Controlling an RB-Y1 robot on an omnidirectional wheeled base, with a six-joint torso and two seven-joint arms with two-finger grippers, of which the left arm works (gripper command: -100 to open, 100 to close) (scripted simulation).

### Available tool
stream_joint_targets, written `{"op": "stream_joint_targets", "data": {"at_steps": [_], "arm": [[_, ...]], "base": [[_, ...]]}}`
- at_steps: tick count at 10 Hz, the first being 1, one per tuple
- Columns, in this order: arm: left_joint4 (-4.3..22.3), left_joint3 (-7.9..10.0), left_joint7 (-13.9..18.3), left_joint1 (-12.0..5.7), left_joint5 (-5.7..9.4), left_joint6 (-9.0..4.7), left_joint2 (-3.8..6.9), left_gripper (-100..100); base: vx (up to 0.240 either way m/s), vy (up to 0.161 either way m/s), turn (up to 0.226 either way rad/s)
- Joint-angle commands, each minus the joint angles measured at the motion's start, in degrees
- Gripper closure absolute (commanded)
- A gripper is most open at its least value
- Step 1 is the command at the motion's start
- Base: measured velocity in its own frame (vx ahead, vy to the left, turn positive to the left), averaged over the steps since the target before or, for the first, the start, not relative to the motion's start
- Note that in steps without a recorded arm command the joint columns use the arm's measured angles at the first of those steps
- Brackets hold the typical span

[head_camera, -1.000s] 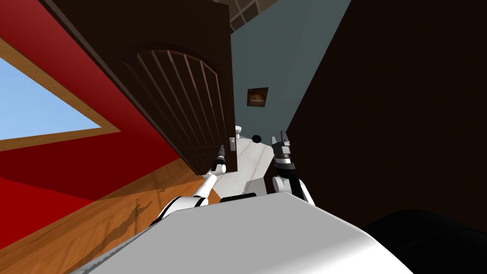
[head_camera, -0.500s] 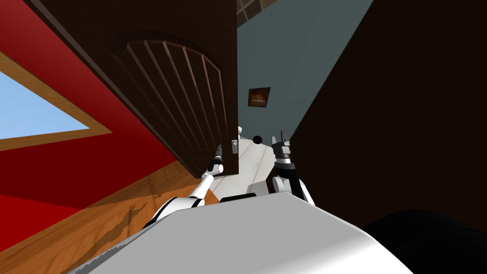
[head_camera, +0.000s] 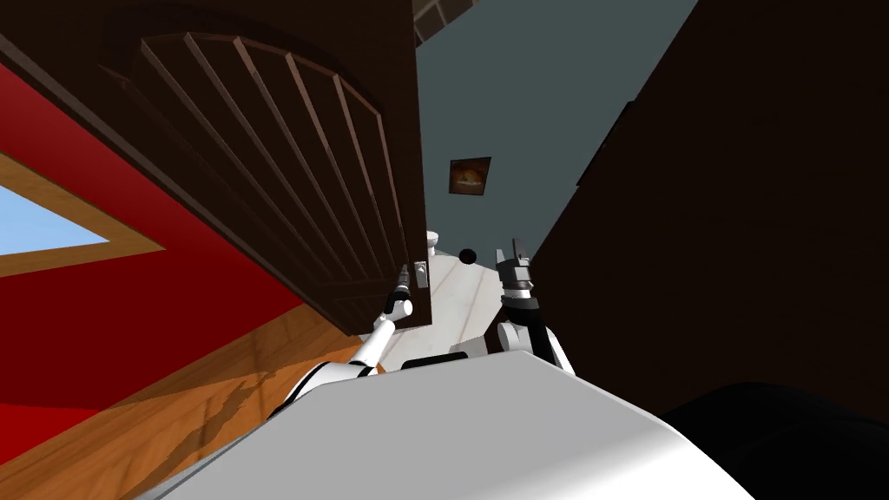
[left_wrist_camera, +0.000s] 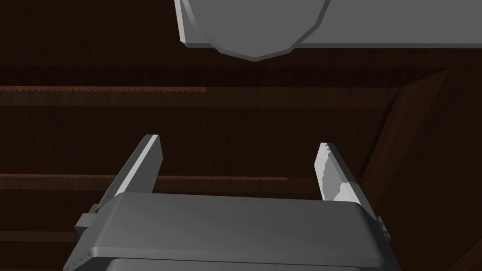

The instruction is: Push the door open

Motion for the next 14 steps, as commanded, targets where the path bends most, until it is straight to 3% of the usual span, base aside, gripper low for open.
{"op": "stream_joint_targets", "data": {"at_steps": [1, 2, 3, 4, 9, 10, 14], "arm": [[0.1, -0.84, -0.7, 0.16, 1.39, -0.5, -1.25, -100], [0.0, -1.11, -1.3, 0.28, 2.07, -0.58, -2.44, -100], [0.6, -0.95, -0.7, -0.12, 1.61, -0.74, -1.65, -100], [0.6, -0.95, -0.7, -0.12, 1.61, -0.74, -1.65, 100], [0.6, -0.95, -0.7, -0.12, 1.61, -0.74, -1.65, 100], [1.4, -0.62, -2.3, -0.56, 3.6, -1.85, -0.65, 100], [2.4, 0.11, -4.5, -1.22, 6.33, -3.62, 0.43, 100]], "base": [[0.124, -0.166, -0.027], [0.082, -0.184, -0.033], [0.03, -0.088, 0.002], [-0.002, 0.009, 0.002], [-0.007, 0.014, -0.009], [0.047, 0.007, -0.127], [0.076, 0.019, -0.058]]}}
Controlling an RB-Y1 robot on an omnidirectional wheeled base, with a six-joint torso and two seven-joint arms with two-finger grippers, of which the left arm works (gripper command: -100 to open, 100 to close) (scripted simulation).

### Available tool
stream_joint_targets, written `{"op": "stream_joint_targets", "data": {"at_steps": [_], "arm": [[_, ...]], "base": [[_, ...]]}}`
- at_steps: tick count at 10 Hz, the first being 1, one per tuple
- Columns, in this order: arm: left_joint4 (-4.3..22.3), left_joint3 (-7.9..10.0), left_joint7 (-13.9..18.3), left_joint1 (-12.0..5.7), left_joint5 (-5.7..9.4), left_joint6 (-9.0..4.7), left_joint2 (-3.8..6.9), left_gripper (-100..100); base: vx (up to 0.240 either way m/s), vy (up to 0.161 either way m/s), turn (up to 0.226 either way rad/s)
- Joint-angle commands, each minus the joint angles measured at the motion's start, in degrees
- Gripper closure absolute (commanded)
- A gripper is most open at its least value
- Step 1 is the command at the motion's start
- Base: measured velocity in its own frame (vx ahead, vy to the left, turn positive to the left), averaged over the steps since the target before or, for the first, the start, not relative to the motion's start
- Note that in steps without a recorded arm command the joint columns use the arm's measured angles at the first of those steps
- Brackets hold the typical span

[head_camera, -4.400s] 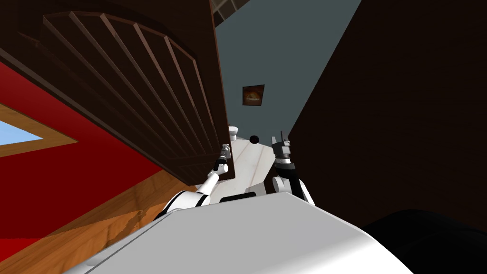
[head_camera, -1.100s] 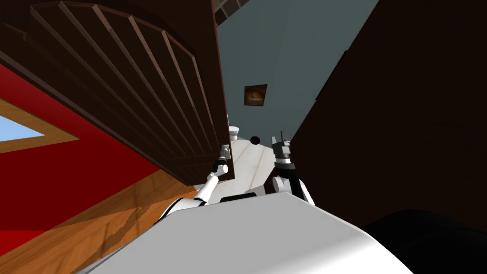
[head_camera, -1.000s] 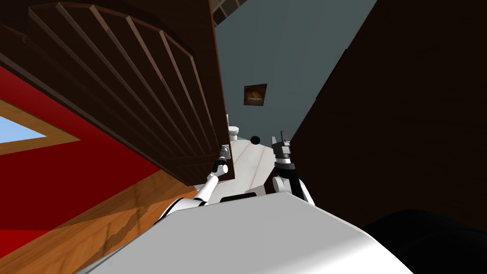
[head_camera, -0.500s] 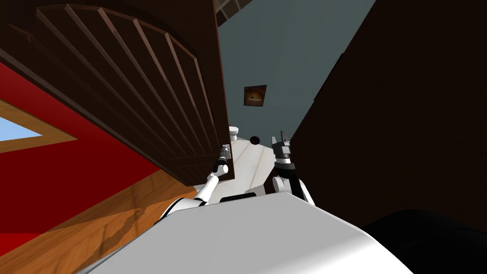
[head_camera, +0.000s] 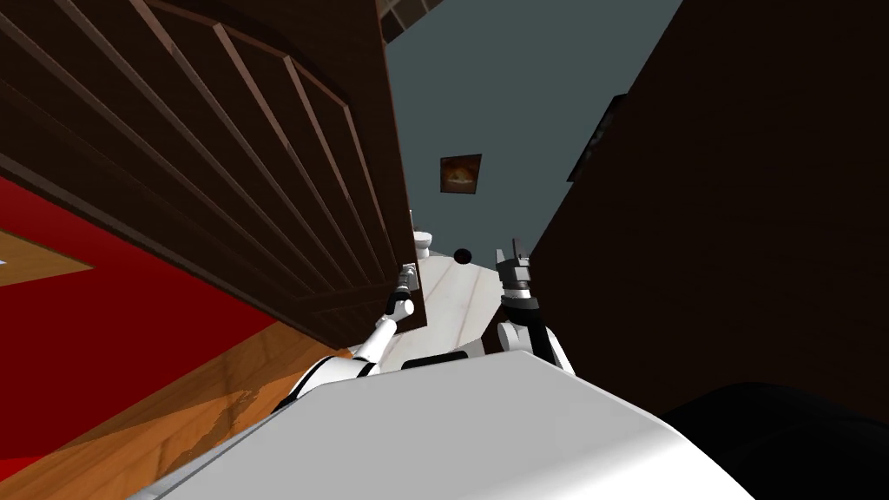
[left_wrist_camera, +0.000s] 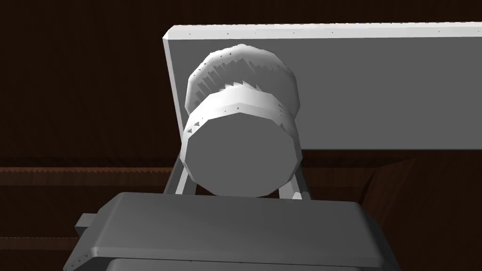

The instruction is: Push the door open

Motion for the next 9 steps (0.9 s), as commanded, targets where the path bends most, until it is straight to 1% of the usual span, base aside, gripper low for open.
{"op": "stream_joint_targets", "data": {"at_steps": [1, 2, 3, 4, 6, 9], "arm": [[-1.7, 0.9, -1.0, 0.61, 0.7, 0.08, 0.76, 100], [-0.9, 1.49, -2.7, 0.08, 2.9, -1.34, 1.3, 100], [-1.8, 0.87, -2.9, 0.71, 3.47, -1.11, 1.74, -100], [-1.3, 0.61, -3.8, 0.38, 4.93, -1.94, 2.12, -100], [-0.7, 0.29, -4.9, -0.03, 6.72, -2.97, 2.44, -100], [0.3, -0.27, -6.8, -0.74, 9.86, -4.77, 2.65, -100]], "base": [[0.049, 0.025, 0.032], [0.083, 0.037, -0.084], [0.004, 0.046, -0.136], [-0.113, 0.05, -0.116], [-0.124, 0.016, -0.085], [-0.095, 0.016, -0.099]]}}
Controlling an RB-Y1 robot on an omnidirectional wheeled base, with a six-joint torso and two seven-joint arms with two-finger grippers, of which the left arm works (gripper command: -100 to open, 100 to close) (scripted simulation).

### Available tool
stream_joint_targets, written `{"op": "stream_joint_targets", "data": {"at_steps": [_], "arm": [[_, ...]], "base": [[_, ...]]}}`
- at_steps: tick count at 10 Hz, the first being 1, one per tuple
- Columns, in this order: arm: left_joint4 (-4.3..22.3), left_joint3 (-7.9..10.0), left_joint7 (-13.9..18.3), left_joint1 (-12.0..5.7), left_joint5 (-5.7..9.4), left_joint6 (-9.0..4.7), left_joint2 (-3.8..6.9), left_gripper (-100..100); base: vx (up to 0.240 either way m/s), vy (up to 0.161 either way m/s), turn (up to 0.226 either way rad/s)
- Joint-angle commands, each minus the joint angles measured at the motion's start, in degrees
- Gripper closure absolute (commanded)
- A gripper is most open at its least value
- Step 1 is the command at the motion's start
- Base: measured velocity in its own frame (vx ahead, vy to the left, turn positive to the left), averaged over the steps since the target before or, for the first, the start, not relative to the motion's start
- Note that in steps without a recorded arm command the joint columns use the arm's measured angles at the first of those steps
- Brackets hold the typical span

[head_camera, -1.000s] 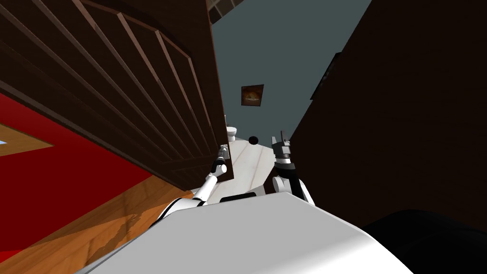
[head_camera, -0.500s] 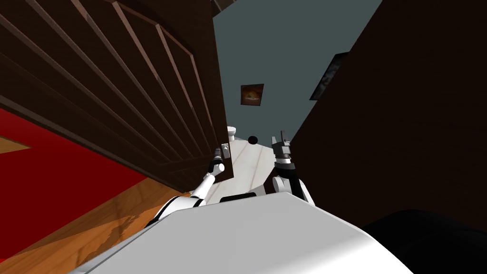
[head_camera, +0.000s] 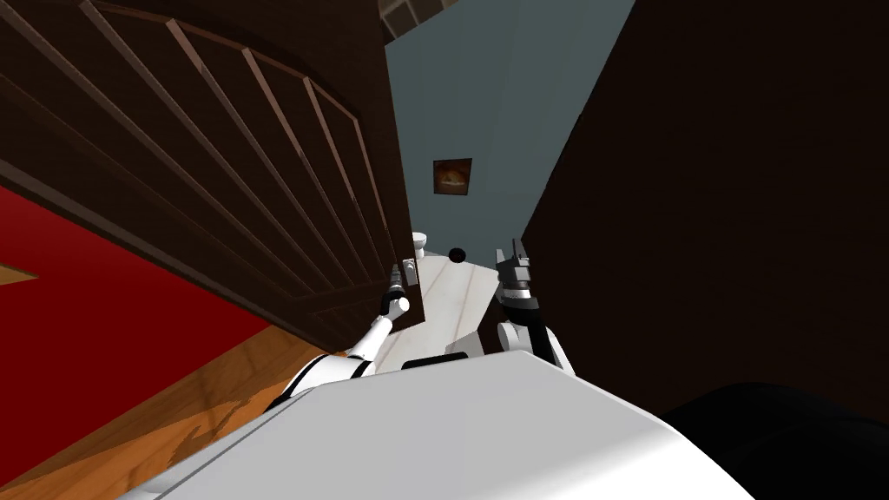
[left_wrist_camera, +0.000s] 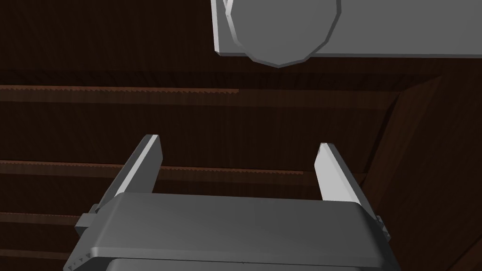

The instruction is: Push the door open

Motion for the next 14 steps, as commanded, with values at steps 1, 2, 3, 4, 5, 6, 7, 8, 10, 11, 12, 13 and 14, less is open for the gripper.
{"op": "stream_joint_targets", "data": {"at_steps": [1, 2, 3, 4, 5, 6, 7, 8, 10, 11, 12, 13, 14], "arm": [[0.6, -0.31, -1.2, -0.49, 1.84, -1.04, 0.09, -100], [1.0, -0.52, -1.9, -0.75, 2.99, -1.7, 0.01, -100], [1.4, -0.73, -2.6, -1.01, 4.16, -2.37, -0.1, -100], [1.8, -0.93, -3.4, -1.28, 5.32, -3.03, -0.29, -100], [2.2, -1.14, -4.1, -1.54, 6.48, -3.7, -0.5, -100], [2.5, -1.34, -4.8, -1.8, 7.6, -4.34, -0.8, -100], [2.9, -1.54, -5.5, -2.05, 8.71, -4.98, -1.11, -100], [3.3, -1.73, -6.1, -2.29, 9.77, -5.58, -1.48, -100], [3.9, -2.08, -7.4, -2.74, 11.74, -6.71, -2.29, -100], [4.5, -2.39, -8.4, -3.13, 13.43, -7.68, -3.17, -100], [4.9, -2.62, -9.2, -3.42, 14.72, -8.42, -3.99, -100], [5.0, -2.7, -9.5, -3.52, 15.18, -8.68, -4.32, -100], [4.0, -2.58, -9.5, -2.86, 14.75, -8.04, -3.96, -100]], "base": [[-0.092, 0.027, -0.082], [-0.088, 0.01, -0.117], [-0.08, 0.018, -0.109], [-0.086, 0.032, -0.085], [-0.106, 0.022, -0.114], [-0.105, 0.005, -0.111], [-0.095, -0.007, -0.128], [-0.095, -0.004, -0.095], [-0.09, -0.003, -0.098], [-0.121, -0.015, -0.116], [-0.116, -0.023, -0.145], [-0.083, -0.037, -0.092], [-0.034, -0.019, -0.011]]}}
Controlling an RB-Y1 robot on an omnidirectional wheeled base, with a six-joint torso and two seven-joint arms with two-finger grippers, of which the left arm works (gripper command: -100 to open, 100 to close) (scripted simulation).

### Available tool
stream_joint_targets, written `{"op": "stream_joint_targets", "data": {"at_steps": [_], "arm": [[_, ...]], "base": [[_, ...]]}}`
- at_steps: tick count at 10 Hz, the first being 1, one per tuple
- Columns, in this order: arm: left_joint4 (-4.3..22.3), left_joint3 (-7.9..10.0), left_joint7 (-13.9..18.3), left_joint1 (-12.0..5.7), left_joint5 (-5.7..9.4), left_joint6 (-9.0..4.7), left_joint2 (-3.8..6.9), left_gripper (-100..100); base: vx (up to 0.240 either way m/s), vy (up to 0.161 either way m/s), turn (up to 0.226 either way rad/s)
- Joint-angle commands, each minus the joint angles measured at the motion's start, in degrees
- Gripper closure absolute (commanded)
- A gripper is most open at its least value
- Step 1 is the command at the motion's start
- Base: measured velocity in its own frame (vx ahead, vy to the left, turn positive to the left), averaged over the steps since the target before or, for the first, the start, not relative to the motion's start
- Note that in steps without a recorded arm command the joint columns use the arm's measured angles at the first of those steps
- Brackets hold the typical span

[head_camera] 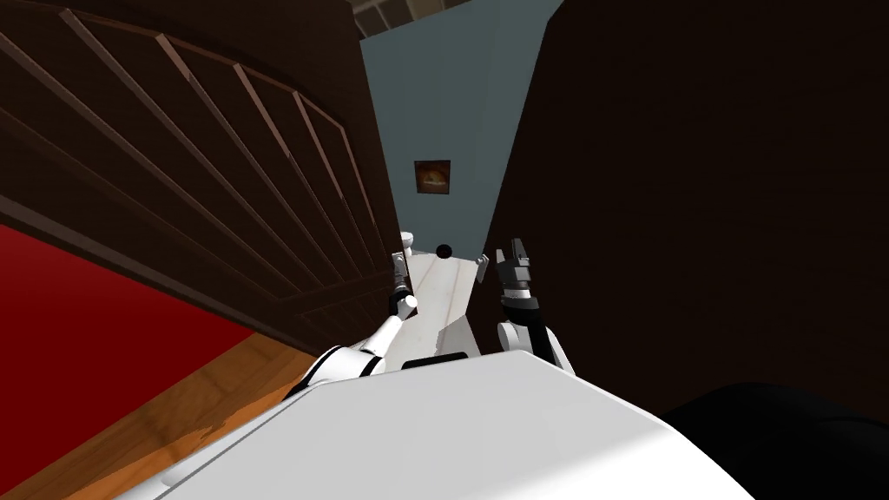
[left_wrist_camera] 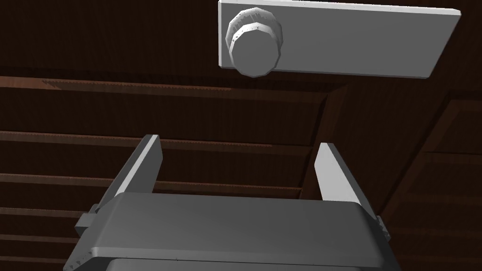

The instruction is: Push the door open

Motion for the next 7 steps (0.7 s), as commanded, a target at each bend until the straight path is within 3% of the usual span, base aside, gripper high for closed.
{"op": "stream_joint_targets", "data": {"at_steps": [1, 3, 4, 5, 7], "arm": [[0.1, 0.08, 0.3, 0.05, -0.12, 0.0, 1.76, -100], [0.1, 0.24, 0.7, 0.14, -0.33, -0.01, 3.39, -100], [0.2, 0.3, 1.0, 0.18, -0.42, -0.01, 3.64, -100], [0.2, 0.37, 1.2, 0.22, -0.52, -0.01, 3.61, -100], [0.3, 0.54, 1.7, 0.32, -0.76, -0.02, 2.28, -100]], "base": [[0.07, 0.027, 0.001], [0.193, 0.069, -0.016], [0.259, 0.06, -0.028], [0.228, 0.033, -0.028], [0.225, 0.021, -0.028]]}}
